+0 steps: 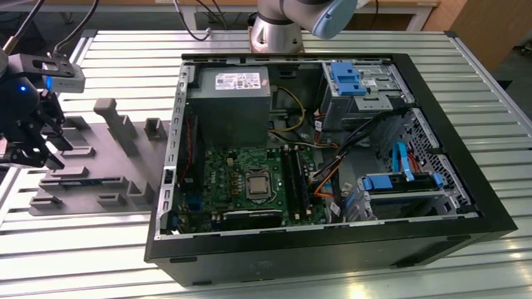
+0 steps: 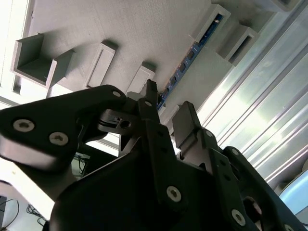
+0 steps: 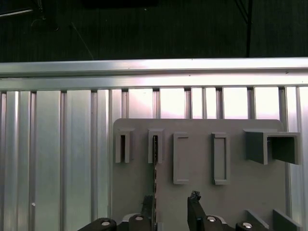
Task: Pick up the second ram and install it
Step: 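Pick up the second ram and move it above second insertion slot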
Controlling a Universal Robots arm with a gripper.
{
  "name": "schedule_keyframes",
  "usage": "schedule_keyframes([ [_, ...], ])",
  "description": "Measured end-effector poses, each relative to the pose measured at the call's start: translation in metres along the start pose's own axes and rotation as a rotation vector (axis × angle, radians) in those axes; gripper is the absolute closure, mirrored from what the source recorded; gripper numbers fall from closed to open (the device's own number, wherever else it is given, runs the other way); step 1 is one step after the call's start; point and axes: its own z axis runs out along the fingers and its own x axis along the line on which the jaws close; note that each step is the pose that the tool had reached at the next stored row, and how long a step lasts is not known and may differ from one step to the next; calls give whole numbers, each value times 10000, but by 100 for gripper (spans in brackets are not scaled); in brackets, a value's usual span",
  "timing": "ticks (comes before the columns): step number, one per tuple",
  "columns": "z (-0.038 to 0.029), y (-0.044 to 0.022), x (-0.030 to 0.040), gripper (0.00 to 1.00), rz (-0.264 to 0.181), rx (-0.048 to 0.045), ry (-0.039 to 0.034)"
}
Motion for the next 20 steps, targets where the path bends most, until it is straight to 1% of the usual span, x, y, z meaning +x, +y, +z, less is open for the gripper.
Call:
schedule_keyframes([
  [1, 0, 0, 0, 60, 0, 1, 0],
  [2, 0, 0, 0, 54, 0, 1, 0],
  [5, 0, 0, 0, 53, 0, 2, 0],
  [6, 0, 0, 0, 47, 0, 2, 0],
  [15, 0, 0, 0, 45, 0, 5, 0],
  [16, 0, 0, 0, 40, -1, 5, 0],
  [20, 0, 0, 0, 40, 0, 7, 0],
])
